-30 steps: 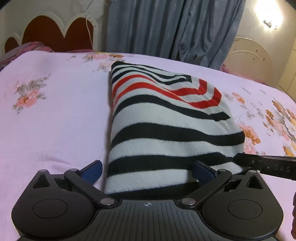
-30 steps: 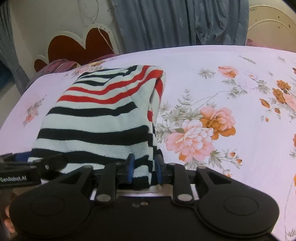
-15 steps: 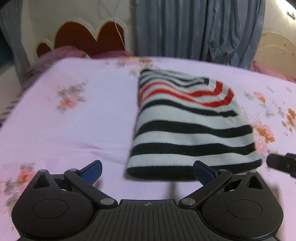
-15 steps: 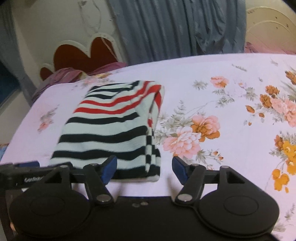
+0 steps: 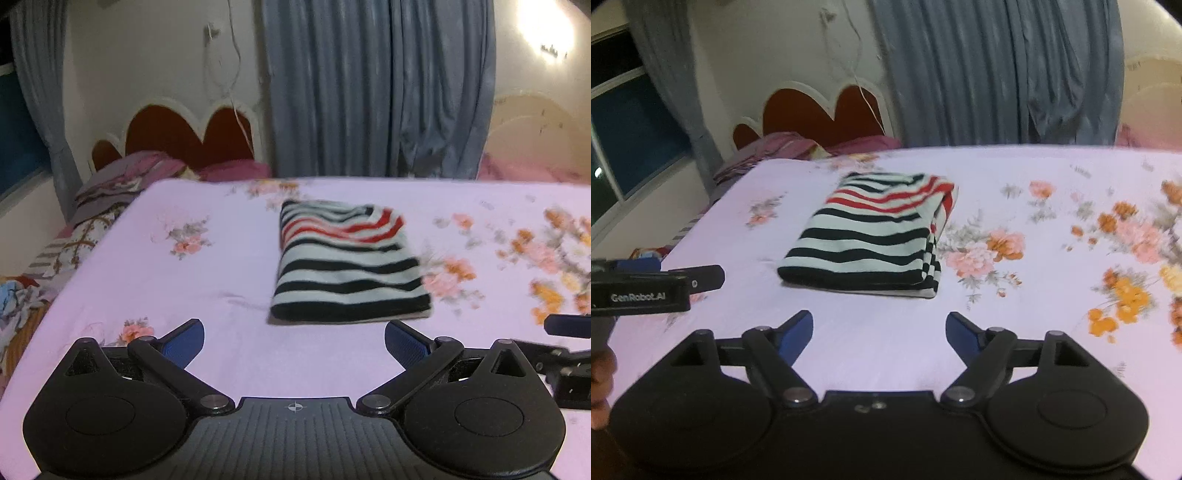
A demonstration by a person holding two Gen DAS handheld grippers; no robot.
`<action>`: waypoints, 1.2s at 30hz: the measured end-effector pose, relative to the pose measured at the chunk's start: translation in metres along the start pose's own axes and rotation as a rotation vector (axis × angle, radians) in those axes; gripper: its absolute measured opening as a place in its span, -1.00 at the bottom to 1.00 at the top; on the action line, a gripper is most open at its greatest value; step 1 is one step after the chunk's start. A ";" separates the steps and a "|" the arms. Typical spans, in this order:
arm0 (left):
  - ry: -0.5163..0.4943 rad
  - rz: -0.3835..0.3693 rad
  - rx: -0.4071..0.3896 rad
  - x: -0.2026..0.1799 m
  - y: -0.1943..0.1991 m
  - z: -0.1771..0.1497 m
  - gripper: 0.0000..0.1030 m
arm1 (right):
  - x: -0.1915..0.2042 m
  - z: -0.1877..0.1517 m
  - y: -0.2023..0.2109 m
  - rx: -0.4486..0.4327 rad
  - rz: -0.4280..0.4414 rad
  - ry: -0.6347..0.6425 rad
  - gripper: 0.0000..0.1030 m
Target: Fold small clothes
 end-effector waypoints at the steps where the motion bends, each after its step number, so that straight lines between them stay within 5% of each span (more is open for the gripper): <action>1: 0.014 -0.001 -0.024 0.000 0.014 -0.002 0.99 | 0.005 -0.002 0.014 -0.016 -0.013 0.029 0.55; 5: 0.029 0.008 -0.088 -0.001 0.060 -0.009 0.99 | 0.025 -0.006 0.061 -0.092 -0.091 0.134 0.82; 14: 0.009 0.007 -0.088 -0.003 0.126 -0.034 0.99 | 0.045 -0.010 0.141 -0.266 -0.173 0.155 0.96; 36: 0.055 0.019 -0.107 0.003 0.183 -0.052 0.99 | 0.050 -0.032 0.176 -0.308 -0.169 0.092 0.97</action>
Point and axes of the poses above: each gripper's, at about its wrist camera, not at the fingertips, and y roughly against the way its jaws point, x to its left, z to its top, the point moved 4 cm from there along -y, roughly the way its jaws point, and after that the axes turned 8 degrees about y, right-handed, at the moved point
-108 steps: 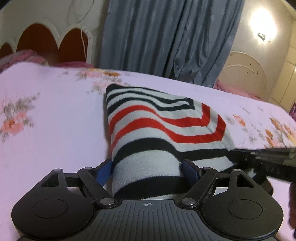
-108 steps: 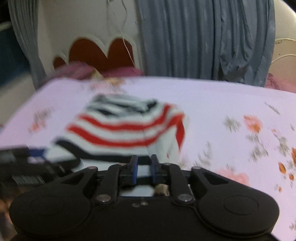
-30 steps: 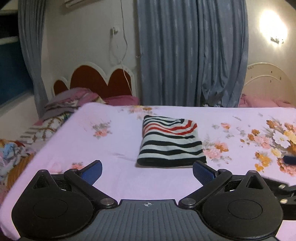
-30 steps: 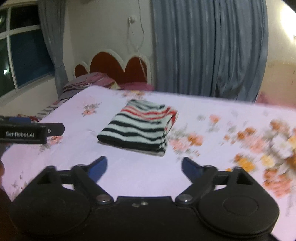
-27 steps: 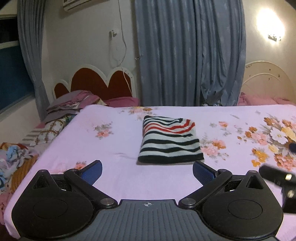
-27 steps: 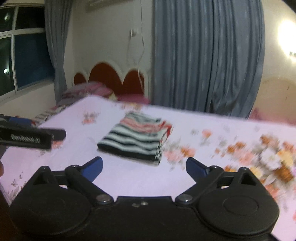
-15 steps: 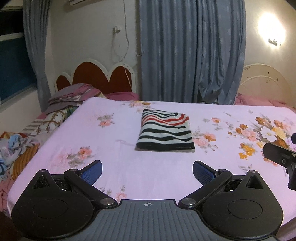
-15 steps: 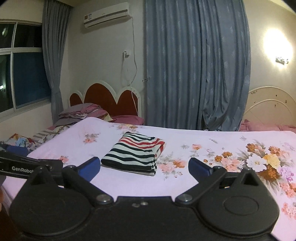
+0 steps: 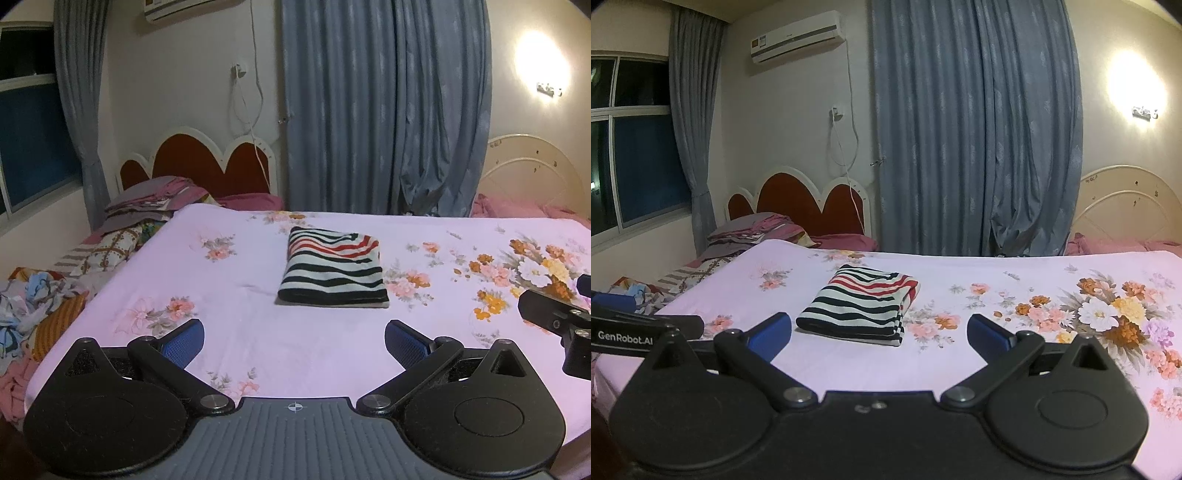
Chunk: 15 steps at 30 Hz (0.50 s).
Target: Fold small clothes
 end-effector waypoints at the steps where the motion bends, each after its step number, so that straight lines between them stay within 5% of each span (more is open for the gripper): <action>1: 0.002 0.002 -0.002 0.000 0.000 0.000 0.99 | 0.000 0.000 0.000 -0.001 -0.001 -0.001 0.97; 15: 0.006 0.012 -0.003 0.000 0.001 0.000 0.99 | -0.001 0.000 0.001 0.002 0.011 -0.016 0.97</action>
Point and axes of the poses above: each gripper's, at about its wrist camera, not at the fingertips, and y roughly against the way its jaws point, x to its left, z to its top, the point moved 4 cm from there along -y, roughly the way its jaws point, and after that the axes turned 8 degrees about y, right-handed, at the moved point
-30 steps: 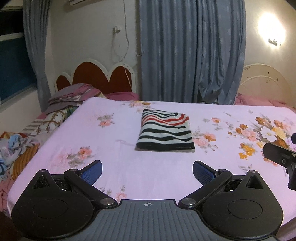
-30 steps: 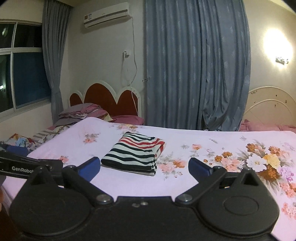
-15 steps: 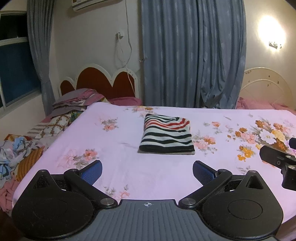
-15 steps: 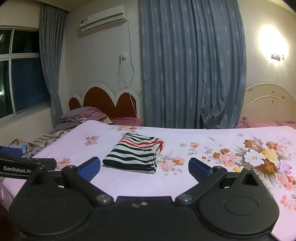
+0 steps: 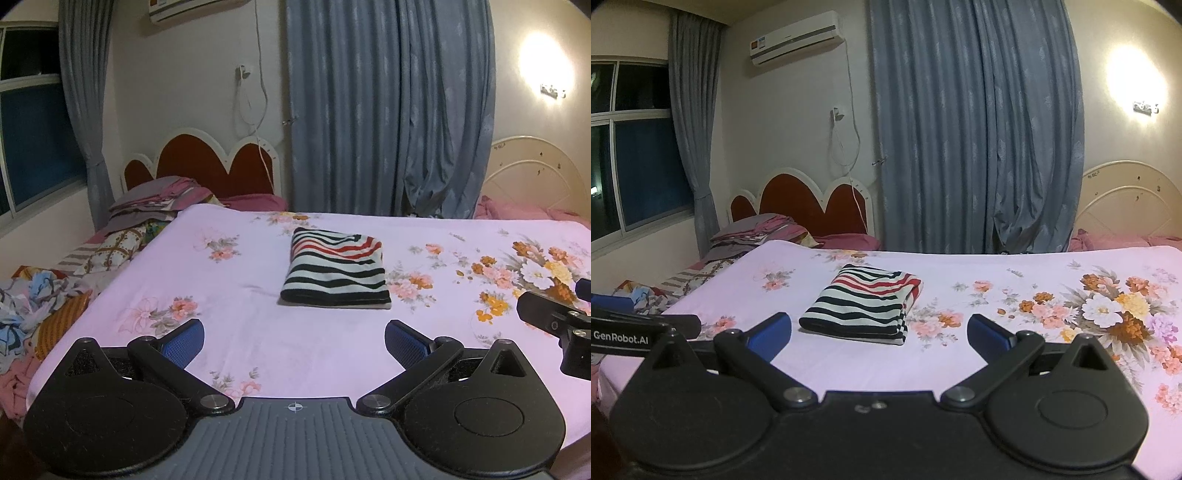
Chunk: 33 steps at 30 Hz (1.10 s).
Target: Fold small clothes
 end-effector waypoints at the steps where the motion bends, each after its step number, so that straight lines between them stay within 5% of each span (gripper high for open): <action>1: -0.001 0.000 -0.001 -0.001 0.000 0.000 0.99 | -0.001 0.000 0.000 0.000 0.000 -0.001 0.97; 33: 0.002 -0.003 0.009 -0.007 -0.004 -0.002 0.99 | 0.002 -0.003 -0.008 0.019 -0.006 -0.015 0.97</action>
Point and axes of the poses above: each gripper's, at about its wrist camera, not at the fingertips, and y roughly against the way its jaws point, x to its left, z to its top, the point moved 4 cm from there along -y, roughly the way its jaws point, and after that the axes turned 8 degrees about y, right-handed, at the moved point
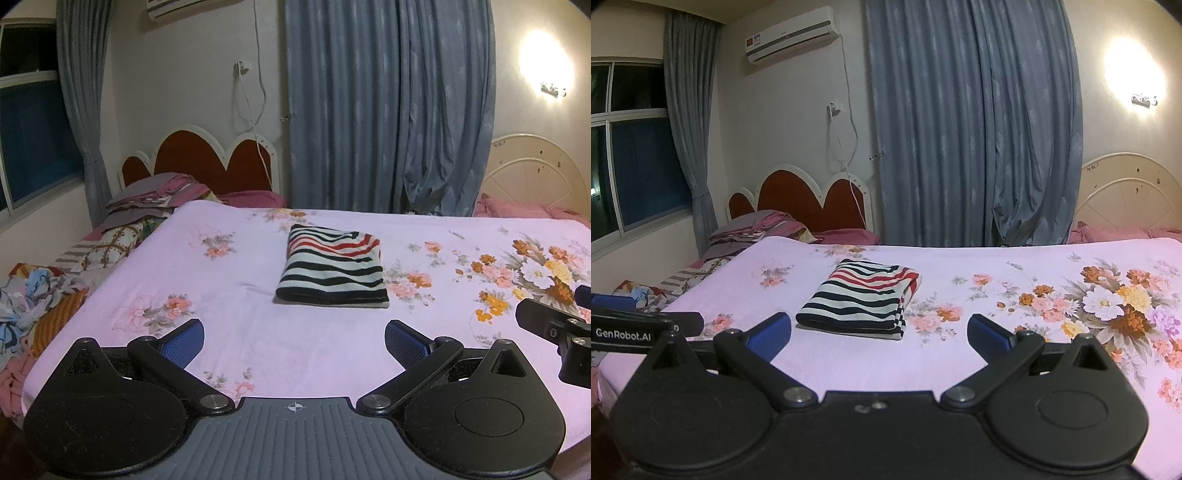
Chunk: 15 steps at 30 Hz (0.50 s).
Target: Fold small clothes
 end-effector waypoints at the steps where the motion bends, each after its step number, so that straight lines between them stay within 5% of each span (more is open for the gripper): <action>1: 0.001 0.000 0.001 0.000 0.000 0.000 0.99 | 0.001 0.000 -0.001 0.002 0.000 0.000 0.97; 15: 0.004 -0.022 0.026 -0.003 -0.025 -0.001 0.99 | -0.001 -0.004 -0.015 0.031 -0.003 -0.010 0.97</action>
Point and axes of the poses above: each gripper's, at about its wrist camera, not at the fingertips, and y roughly against the way its jaws point, x to its left, z to its top, the point moved 4 cm from there along -y, roughly the way its jaws point, and after that the axes turned 8 degrees about y, right-handed, at the moved point
